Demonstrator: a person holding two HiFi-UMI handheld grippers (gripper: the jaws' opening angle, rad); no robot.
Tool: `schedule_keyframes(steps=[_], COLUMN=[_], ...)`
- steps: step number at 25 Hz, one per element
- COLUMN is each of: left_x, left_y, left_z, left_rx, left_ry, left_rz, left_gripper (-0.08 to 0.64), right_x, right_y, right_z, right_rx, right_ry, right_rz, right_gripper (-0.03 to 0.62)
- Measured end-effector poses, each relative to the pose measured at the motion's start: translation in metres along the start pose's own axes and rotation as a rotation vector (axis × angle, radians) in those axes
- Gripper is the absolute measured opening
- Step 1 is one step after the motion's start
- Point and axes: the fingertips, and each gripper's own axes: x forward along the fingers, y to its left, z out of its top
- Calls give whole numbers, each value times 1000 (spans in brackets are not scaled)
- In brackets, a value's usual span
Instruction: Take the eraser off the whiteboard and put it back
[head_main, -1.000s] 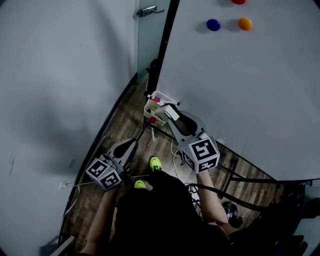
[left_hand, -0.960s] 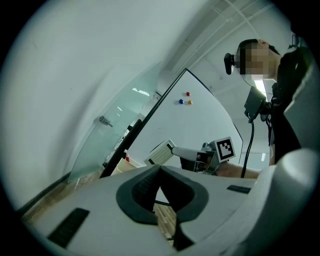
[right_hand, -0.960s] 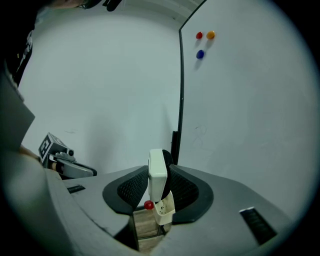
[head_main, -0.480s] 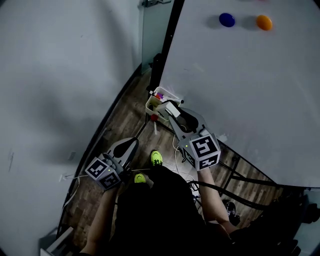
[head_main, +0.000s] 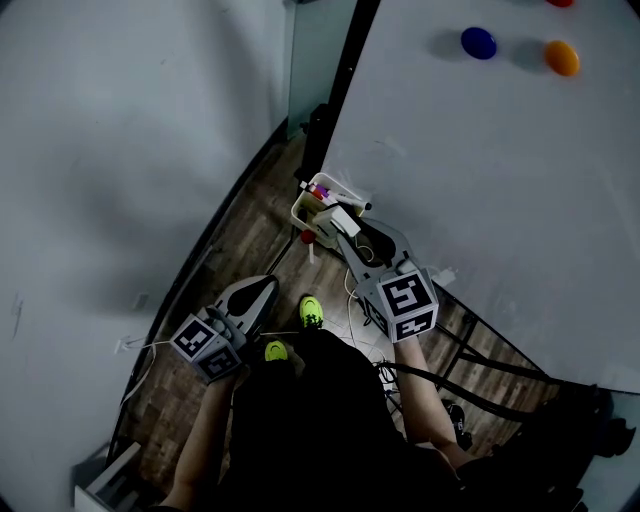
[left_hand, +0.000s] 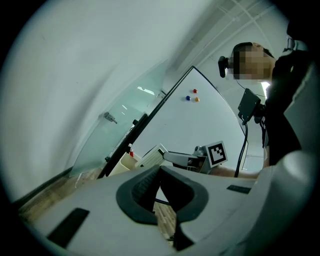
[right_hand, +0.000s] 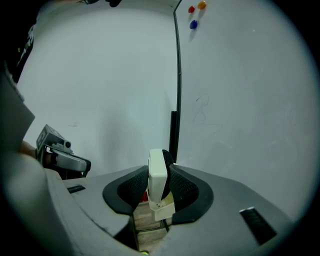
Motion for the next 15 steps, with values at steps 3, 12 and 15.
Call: schedule_keyframes(steps=[3, 12, 15], left_x=[2, 6, 7], left_y=[1, 6, 8], left_z=[-1, 0, -2], left_rx=[-10, -35, -32], left_ry=[-2, -18, -12], left_rz=[3, 15, 22], left_gripper=[11, 11, 11], right_x=[4, 21, 25], right_y=[1, 7, 8], right_z=[-5, -14, -22], right_rx=[-21, -109, -126], right_ry=[25, 78, 102], right_rz=[10, 44, 56], right_gripper=[135, 135, 135])
